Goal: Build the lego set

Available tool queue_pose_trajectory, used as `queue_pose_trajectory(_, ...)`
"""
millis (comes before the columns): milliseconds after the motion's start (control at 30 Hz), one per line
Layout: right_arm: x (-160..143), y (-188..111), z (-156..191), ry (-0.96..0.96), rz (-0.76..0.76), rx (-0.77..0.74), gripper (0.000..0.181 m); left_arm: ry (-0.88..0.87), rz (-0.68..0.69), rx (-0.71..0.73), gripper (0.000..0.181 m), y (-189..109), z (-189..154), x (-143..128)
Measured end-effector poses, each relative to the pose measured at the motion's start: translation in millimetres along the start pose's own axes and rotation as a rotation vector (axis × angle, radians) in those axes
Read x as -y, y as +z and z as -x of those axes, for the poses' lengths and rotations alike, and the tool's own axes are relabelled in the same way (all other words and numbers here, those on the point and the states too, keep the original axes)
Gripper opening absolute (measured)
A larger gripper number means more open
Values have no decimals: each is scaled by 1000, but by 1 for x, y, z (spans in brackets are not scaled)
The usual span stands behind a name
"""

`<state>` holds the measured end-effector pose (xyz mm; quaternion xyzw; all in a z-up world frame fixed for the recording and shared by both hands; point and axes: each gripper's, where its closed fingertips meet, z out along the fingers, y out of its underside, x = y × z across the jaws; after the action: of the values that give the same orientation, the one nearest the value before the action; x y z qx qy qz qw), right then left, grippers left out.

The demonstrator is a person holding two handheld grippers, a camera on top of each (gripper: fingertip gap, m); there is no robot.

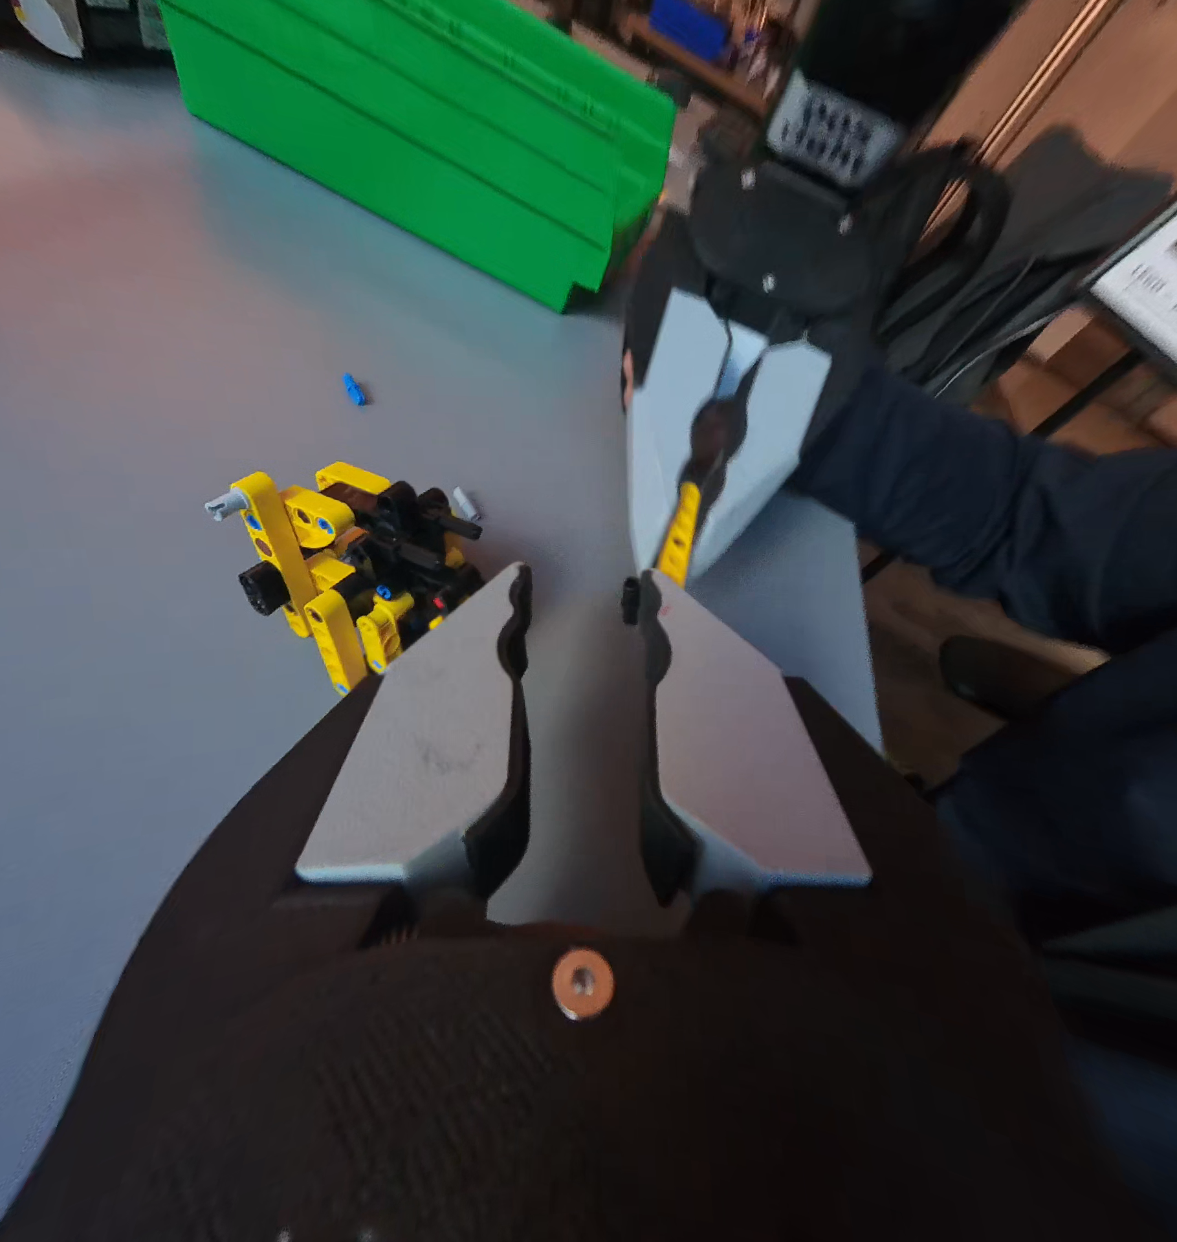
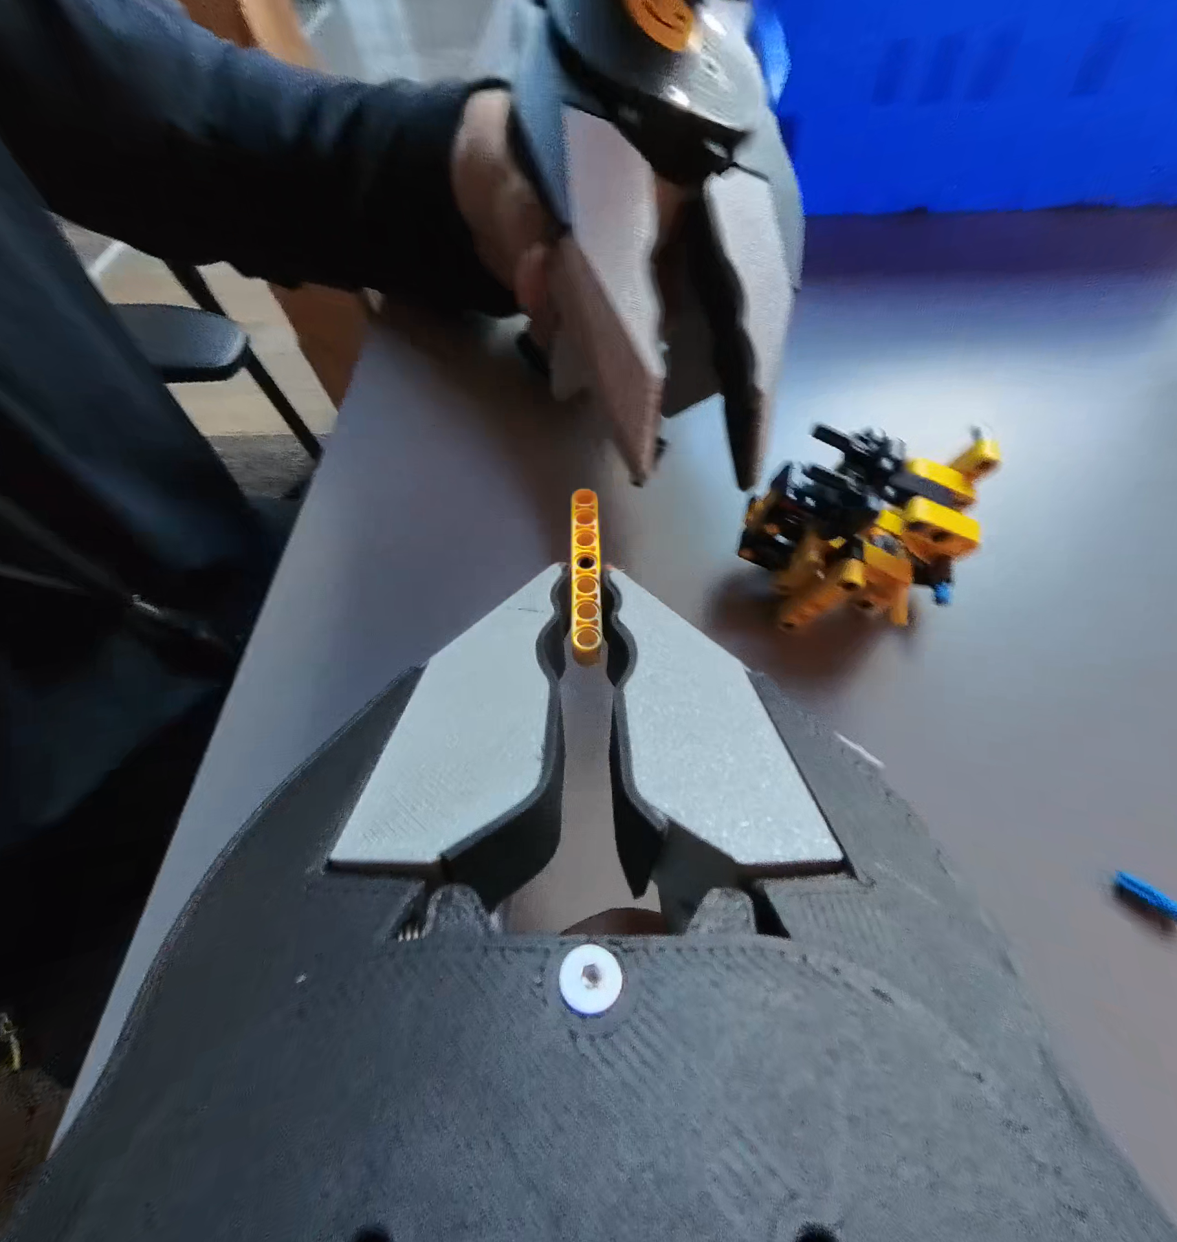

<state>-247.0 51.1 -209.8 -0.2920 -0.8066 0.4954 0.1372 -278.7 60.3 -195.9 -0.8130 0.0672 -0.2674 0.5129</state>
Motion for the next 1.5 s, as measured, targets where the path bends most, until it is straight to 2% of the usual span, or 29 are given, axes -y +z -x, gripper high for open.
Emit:
queue_pose_trajectory(133, 5, 11, 20, 45, 1, 84, 4, -85, -15, -4, 27, 5, 3, 2)
queue_pose_trajectory(233, -5, 8, 17, 54, 66, 18, 5, -75, -53, 37, 27, 15, 3, 10)
queue_pose_trajectory(333, -11, -8, 6, 130, 47, -47, 4, -94, -64, 44, 27, 33, -2, 15)
queue_pose_trajectory(433, -13, -24, -5, 216, -5, -63, 4, -93, -17, 56, 26, 52, -6, 12)
queue_pose_trajectory(500, -25, -33, -19, 306, 4, -111, 4, -83, -33, 83, 22, 57, -5, 16)
queue_pose_trajectory(567, -41, -38, -30, 417, 29, -135, 4, -90, -27, 105, 26, 60, -1, 16)
queue_pose_trajectory(633, -46, -42, -36, 450, 26, -161, 4, -107, -39, 115, 26, 60, 3, 19)
queue_pose_trajectory(867, -37, -44, -23, 308, 24, -157, 4, -94, -96, 89, 31, 51, 1, 26)
queue_pose_trajectory(1033, -12, -29, -16, 118, -38, -168, 4, 62, -46, 73, 30, 32, -7, 16)
queue_pose_trajectory(1133, -11, -16, -15, 36, 10, -169, 5, 184, 22, 20, 29, 26, -19, 4)
queue_pose_trajectory(1167, -11, -10, -13, 34, 30, -147, 5, 223, 43, 15, 28, 25, -21, -1)
queue_pose_trajectory(1233, -9, -3, -13, 30, 55, -125, 5, 277, 75, 25, 3, 23, -21, -7)
queue_pose_trajectory(1367, 6, -6, -11, 22, 42, -78, 5, 275, 112, 16, 0, 19, -19, -12)
queue_pose_trajectory(1500, 9, -12, -15, 16, 36, -84, 5, 276, 84, 40, 0, 17, -16, -8)
